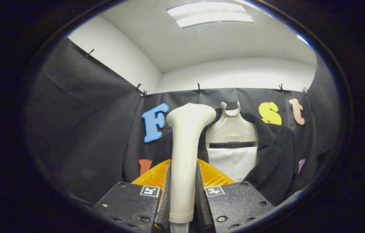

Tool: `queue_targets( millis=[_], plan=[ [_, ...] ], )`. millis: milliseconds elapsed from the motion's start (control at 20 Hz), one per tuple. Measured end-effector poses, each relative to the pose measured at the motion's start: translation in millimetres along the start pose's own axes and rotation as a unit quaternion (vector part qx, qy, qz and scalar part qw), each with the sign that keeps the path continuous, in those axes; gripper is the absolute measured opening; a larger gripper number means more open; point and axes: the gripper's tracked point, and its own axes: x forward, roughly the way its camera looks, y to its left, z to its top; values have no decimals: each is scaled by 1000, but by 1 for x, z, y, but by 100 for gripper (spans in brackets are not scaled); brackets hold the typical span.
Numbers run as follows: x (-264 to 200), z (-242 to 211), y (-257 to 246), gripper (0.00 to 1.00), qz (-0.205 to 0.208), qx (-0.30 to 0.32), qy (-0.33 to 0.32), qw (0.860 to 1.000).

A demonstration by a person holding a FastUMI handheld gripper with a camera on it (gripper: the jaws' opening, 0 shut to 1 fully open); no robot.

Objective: Iron the clothes twice with a garment steamer, once on the left side and once on the right side.

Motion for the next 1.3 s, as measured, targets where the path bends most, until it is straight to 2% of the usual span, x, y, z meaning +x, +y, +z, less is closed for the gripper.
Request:
queue_targets(
  millis=[450, 1300],
  plan=[
    [-27, -57, 9, 37, 29, -4, 57, 998],
    [-90, -131, 3, 37, 39, 10, 137, 990]
  ],
)
